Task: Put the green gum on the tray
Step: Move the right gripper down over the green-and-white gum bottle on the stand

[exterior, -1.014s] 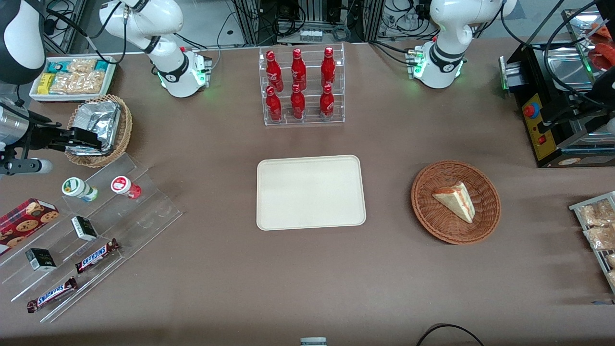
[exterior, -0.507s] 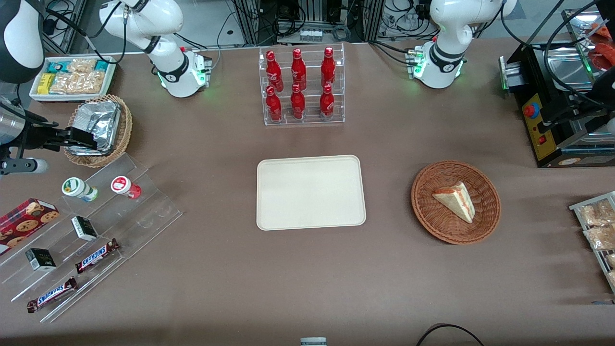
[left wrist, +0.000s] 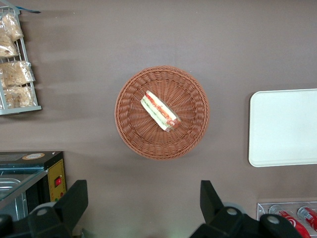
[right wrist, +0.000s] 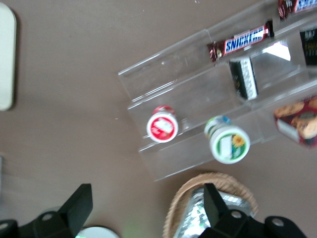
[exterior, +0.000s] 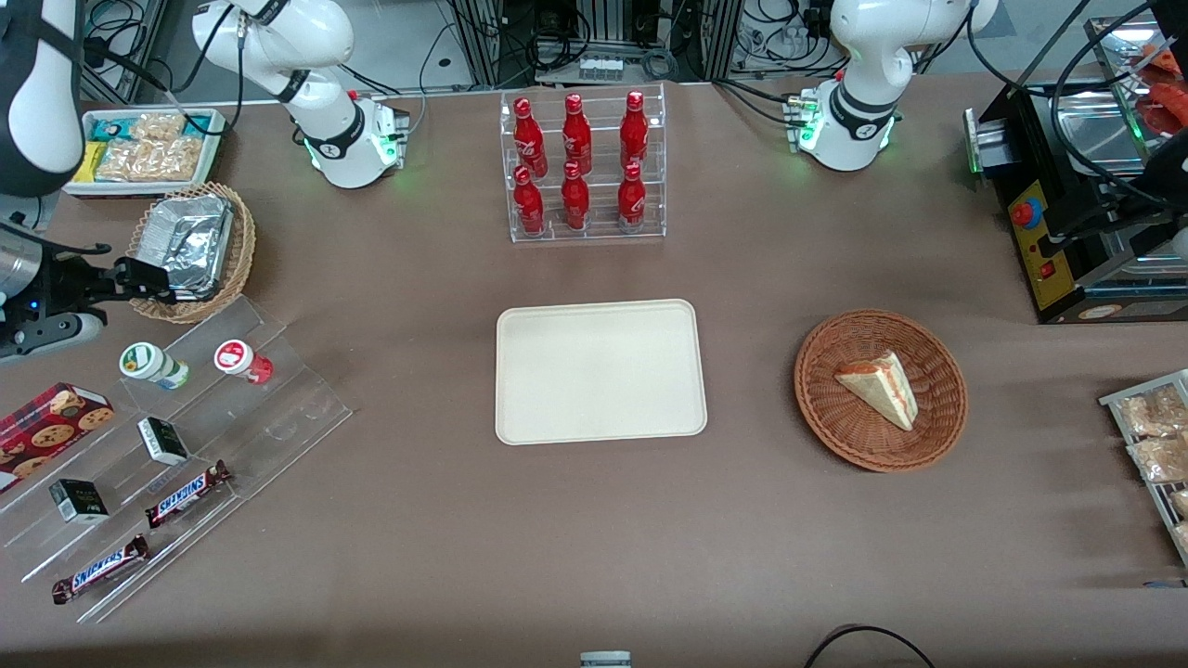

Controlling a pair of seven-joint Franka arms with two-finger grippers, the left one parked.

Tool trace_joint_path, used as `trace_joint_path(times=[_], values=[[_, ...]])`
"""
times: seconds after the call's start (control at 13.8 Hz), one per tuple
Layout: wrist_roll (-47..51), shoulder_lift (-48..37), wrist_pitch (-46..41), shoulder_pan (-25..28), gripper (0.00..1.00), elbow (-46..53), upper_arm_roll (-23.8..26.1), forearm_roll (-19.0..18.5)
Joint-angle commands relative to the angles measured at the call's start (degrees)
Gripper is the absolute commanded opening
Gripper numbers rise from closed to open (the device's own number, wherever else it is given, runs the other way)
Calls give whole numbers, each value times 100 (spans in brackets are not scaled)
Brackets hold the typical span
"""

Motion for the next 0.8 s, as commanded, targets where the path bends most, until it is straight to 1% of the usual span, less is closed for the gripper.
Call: trace_joint_path(times=[0.0, 0.29, 0.72], values=[[-1273, 92, 520, -253, 100, -235, 9, -96], [-2883, 470, 1039, -578, 100, -244, 9, -44], [-3343, 532, 1768, -798, 100, -744, 9, -26]])
